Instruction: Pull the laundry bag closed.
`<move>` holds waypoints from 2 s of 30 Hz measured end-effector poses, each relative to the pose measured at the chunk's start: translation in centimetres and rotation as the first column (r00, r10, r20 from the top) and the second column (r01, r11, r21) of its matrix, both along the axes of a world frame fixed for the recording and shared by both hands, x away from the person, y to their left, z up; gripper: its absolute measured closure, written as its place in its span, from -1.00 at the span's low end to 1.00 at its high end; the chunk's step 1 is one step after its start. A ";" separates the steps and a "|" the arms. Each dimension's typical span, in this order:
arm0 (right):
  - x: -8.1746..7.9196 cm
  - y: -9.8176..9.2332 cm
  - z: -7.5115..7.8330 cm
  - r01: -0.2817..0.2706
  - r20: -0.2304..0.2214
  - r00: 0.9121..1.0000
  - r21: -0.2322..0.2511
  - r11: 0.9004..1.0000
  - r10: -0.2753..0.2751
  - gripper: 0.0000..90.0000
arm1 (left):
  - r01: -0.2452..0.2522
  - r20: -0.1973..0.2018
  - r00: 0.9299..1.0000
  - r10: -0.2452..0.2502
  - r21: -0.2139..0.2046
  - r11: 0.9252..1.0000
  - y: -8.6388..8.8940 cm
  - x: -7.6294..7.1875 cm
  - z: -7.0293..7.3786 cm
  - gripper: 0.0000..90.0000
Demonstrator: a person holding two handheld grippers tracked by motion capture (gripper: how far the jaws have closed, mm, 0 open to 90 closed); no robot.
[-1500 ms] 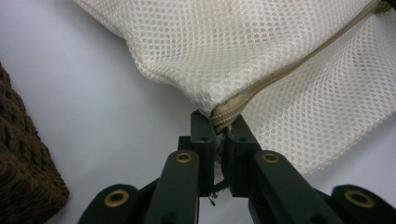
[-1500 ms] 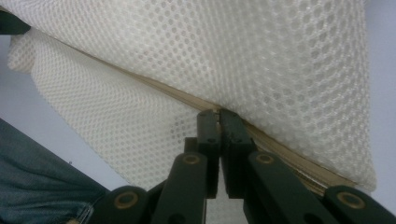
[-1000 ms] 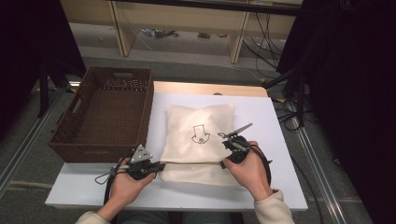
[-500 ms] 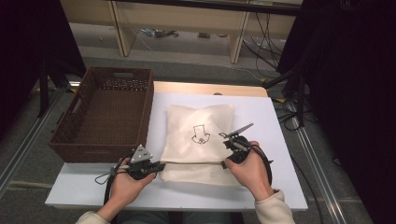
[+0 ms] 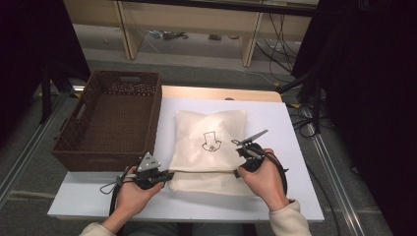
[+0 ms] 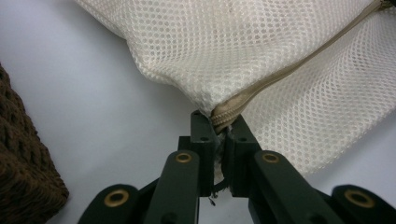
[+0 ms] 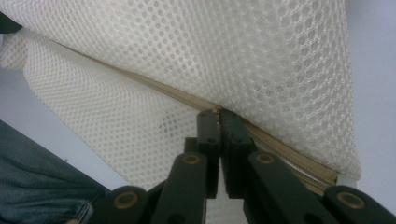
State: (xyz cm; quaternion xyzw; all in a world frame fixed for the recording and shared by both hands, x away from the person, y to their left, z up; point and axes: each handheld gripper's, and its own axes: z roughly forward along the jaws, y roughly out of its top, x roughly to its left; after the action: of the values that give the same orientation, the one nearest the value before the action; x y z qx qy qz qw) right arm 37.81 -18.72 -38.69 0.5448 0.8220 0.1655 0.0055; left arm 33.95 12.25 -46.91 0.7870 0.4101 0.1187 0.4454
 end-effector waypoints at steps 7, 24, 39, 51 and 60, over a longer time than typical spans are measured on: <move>0.1 -0.3 -0.1 -0.017 0.020 1.000 -0.016 1.000 0.017 0.97 | 0.000 -0.002 1.000 0.000 0.007 1.000 0.0 0.0 0.0 0.85; 0.2 -0.6 -0.2 -0.010 0.015 1.000 -0.009 1.000 0.011 0.97 | 0.002 0.000 1.000 -0.002 0.004 1.000 0.0 0.0 0.0 0.85; 0.3 -1.0 -0.2 -0.039 0.031 0.999 -0.014 0.999 0.039 0.97 | 0.005 0.001 1.000 -0.005 0.011 1.000 0.1 0.0 0.0 0.86; 0.0 -0.9 0.2 0.043 -0.014 0.999 -0.013 0.999 -0.043 0.97 | 0.011 -0.003 1.000 -0.011 0.024 1.000 0.2 0.0 0.0 0.85; -0.1 -1.1 0.3 0.045 -0.019 0.999 -0.017 0.999 -0.045 0.97 | 0.001 0.002 1.000 -0.001 0.002 1.000 0.0 0.0 0.0 0.85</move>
State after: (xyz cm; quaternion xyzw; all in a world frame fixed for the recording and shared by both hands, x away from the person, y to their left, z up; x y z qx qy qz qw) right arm 37.75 -19.77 -38.44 0.5647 0.8109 0.1532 0.0059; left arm 33.97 12.26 -46.92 0.7875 0.4092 0.1196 0.4450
